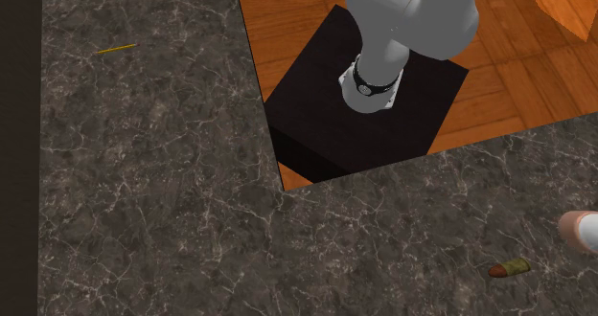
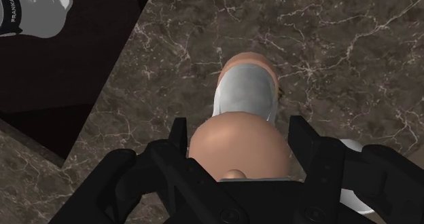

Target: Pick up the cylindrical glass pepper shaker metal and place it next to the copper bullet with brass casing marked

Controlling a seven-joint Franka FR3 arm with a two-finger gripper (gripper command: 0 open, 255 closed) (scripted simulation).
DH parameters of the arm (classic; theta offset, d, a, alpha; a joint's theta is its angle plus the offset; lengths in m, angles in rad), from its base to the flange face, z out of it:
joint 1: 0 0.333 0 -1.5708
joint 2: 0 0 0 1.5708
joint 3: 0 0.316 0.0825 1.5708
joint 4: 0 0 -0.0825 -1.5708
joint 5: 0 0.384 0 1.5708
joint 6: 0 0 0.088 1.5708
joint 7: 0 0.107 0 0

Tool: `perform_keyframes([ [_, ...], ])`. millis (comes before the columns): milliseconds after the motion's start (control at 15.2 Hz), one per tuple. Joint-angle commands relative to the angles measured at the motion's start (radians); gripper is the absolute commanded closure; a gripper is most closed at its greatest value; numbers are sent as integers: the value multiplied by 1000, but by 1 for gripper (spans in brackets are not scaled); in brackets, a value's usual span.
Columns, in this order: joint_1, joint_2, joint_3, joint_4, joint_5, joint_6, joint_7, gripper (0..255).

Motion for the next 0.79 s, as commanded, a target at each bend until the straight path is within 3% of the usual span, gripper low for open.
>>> perform_keyframes([
  [0,3,-10,-6,-31,8,27,-8,255],
  [726,3,0,16,-174,5,175,-1,255],
])
